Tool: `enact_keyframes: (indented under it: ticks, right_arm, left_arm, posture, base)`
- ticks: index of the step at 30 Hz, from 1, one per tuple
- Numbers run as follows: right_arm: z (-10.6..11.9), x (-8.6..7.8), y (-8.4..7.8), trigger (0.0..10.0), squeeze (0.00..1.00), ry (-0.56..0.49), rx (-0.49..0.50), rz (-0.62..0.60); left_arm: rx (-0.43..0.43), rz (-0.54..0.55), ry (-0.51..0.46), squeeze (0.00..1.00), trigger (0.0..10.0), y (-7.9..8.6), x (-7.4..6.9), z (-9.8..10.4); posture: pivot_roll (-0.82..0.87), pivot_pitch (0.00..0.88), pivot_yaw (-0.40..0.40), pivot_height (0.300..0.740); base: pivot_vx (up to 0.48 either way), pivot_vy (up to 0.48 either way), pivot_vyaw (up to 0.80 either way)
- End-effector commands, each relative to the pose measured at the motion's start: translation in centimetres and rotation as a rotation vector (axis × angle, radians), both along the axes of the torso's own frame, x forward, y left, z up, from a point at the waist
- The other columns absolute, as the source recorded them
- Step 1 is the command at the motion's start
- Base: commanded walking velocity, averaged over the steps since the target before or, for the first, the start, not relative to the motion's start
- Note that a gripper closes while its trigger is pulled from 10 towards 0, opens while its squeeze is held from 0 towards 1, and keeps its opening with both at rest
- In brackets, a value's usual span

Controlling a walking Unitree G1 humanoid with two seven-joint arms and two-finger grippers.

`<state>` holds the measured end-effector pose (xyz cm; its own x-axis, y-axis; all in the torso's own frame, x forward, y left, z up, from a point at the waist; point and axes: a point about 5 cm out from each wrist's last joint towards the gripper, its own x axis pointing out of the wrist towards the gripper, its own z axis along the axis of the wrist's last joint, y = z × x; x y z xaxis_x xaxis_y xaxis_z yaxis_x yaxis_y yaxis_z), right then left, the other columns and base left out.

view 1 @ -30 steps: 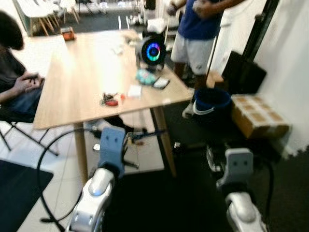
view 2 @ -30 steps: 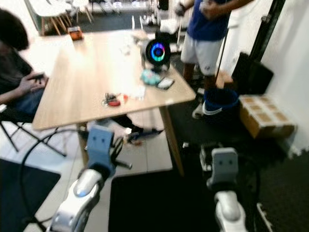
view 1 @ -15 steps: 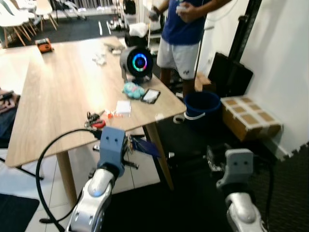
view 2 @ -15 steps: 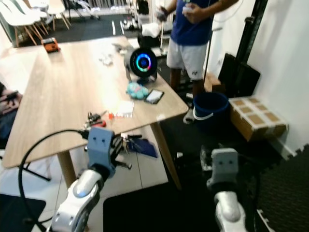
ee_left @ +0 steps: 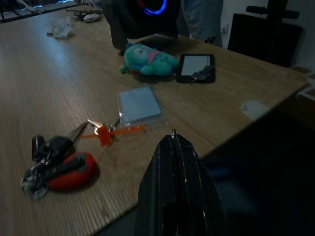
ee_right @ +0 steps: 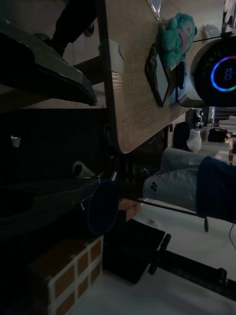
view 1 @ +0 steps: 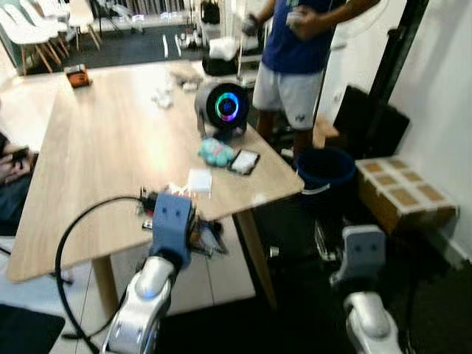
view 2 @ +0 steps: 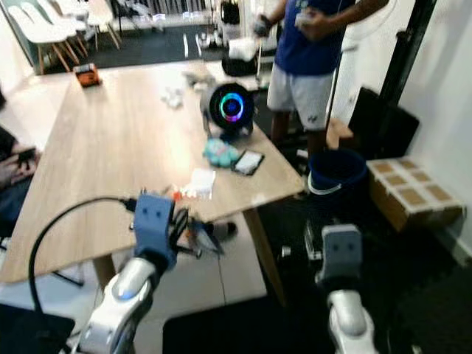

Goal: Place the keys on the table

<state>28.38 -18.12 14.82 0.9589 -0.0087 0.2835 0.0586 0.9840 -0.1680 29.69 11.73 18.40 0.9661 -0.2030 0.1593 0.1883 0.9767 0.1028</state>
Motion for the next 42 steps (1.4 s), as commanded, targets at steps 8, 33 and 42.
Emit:
enact_keyframes:
  ticks: [8,33,42]
  right_arm:
    - [-0.2,0.0,-0.3,10.0,0.0,0.006,0.002,-0.009]
    - [-0.2,0.1,-0.3,10.0,0.0,0.004,0.002,-0.008]
    - [-0.1,0.3,0.1,10.0,0.0,0.0,0.006,-0.002]
  left_arm:
    - [0.002,0.006,-0.012,0.0,10.0,-0.1,0.0,0.2]
    - [0.006,-0.007,-0.054,0.0,10.0,-0.5,0.1,1.4]
    - [0.23,-0.104,-0.141,0.0,10.0,-3.6,0.0,1.9]
  posture:
    - [-0.02,0.169,0.087,0.74]
    - [-0.02,0.163,0.088,0.74]
    - [-0.02,0.165,0.09,0.74]
  base:
    - [0.307,0.0,0.0]
    - [0.219,0.0,0.0]
    - [0.0,0.0,0.0]
